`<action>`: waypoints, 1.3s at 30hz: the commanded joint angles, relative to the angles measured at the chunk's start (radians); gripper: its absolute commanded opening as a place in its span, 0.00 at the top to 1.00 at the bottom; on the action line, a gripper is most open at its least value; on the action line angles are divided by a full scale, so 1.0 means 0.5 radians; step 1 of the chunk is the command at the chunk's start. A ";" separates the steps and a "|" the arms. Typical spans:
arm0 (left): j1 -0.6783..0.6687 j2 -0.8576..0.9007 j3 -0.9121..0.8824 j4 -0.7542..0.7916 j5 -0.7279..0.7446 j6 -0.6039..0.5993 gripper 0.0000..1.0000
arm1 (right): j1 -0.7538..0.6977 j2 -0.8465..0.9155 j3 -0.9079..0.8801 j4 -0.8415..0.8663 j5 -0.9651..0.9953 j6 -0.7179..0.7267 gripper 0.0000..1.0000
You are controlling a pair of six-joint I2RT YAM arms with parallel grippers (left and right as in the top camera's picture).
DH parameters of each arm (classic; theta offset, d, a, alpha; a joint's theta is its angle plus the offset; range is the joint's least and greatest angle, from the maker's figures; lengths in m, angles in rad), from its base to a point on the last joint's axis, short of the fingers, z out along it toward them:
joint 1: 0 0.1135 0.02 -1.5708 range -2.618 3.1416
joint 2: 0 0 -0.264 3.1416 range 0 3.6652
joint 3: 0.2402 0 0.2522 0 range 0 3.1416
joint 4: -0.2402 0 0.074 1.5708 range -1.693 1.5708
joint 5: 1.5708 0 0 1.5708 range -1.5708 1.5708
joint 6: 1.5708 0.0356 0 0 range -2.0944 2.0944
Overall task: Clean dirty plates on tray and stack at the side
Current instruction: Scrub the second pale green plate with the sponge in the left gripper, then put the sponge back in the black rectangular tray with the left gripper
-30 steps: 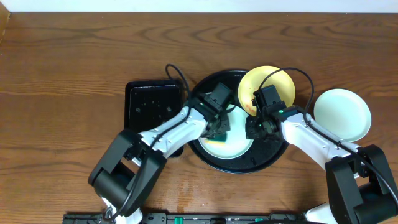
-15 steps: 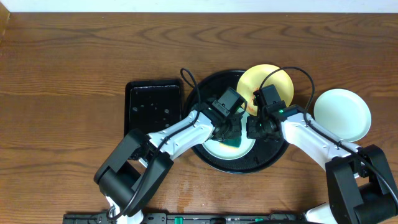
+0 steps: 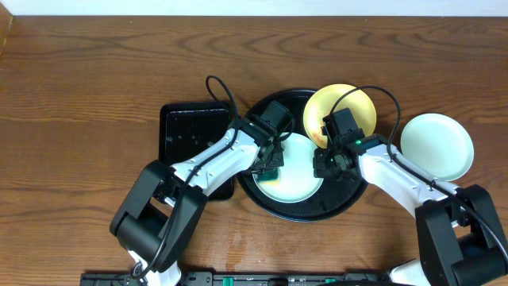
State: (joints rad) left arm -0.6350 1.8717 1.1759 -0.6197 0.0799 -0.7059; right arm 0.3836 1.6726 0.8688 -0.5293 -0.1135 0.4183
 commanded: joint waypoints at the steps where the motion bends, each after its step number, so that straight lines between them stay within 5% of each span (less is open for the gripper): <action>1: 0.123 0.098 -0.076 -0.176 -0.506 -0.004 0.93 | -0.018 0.031 -0.031 -0.033 0.159 0.008 0.99; 19: 0.140 -0.645 0.087 -0.690 -0.476 0.038 0.92 | -0.019 0.031 -0.031 -0.065 0.159 0.007 0.99; 24: 0.333 -0.919 0.021 -0.830 -0.478 0.193 0.92 | -0.019 0.031 -0.031 -0.062 0.159 -0.009 0.99; 30: 0.629 -0.917 -0.237 -0.627 -0.441 0.278 0.92 | -0.019 0.031 -0.031 -0.053 0.157 -0.066 0.99; 36: 0.868 -0.896 -0.528 -0.196 -0.072 0.485 0.92 | -0.019 0.031 -0.031 -0.054 0.157 -0.169 0.99; 39: 0.929 -0.900 -0.525 -0.148 0.060 0.524 0.62 | -0.019 0.031 -0.031 -0.055 0.157 -0.204 0.99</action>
State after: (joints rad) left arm -0.1925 1.4292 0.9062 -0.7101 0.0116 -0.4923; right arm 0.3832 1.6726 0.8696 -0.5362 -0.1150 0.3706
